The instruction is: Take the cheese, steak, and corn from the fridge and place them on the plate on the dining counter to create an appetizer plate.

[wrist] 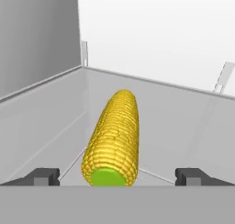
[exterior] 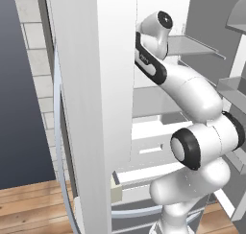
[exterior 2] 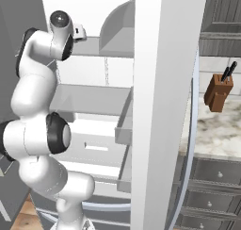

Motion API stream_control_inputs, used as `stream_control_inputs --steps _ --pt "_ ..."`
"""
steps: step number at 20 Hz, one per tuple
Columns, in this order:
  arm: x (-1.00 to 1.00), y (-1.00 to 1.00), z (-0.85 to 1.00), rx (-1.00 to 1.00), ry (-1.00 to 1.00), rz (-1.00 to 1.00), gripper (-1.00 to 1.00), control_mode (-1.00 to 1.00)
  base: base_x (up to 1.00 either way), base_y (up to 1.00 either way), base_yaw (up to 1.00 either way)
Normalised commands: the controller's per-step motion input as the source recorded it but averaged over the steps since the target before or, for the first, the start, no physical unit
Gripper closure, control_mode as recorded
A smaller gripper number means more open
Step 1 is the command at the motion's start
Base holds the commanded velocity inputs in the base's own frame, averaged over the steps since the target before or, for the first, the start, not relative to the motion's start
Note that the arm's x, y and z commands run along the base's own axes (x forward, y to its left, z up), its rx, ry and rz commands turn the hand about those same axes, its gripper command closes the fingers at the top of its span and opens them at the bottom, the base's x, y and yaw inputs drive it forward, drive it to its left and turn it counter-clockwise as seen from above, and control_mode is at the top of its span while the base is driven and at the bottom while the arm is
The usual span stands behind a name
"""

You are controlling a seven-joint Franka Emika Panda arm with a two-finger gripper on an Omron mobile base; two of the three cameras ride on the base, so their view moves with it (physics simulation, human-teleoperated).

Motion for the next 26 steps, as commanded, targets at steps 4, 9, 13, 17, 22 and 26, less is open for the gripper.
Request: stream_control_inputs --steps 4,9,13,17,22,26 --pt "0.39 0.30 0.00 0.00 0.00 0.00 -1.00 -1.00 0.00 0.00 0.00" --pt "0.37 0.20 0.00 0.00 0.00 0.00 -1.00 -1.00 0.00 0.00 0.00" --pt "0.23 0.10 -0.01 -0.02 0.01 0.00 -1.00 -1.00 0.00 0.00 0.00" --pt "0.00 0.00 -0.18 -0.07 0.10 -0.01 -1.00 -1.00 0.00 0.00 0.00" --pt "0.11 0.01 -0.30 -0.06 0.10 0.00 -1.00 -1.00 0.00 0.00 0.00" --pt "0.11 0.00 -0.58 -0.08 0.11 0.00 1.00 -1.00 0.00 0.00 0.00"
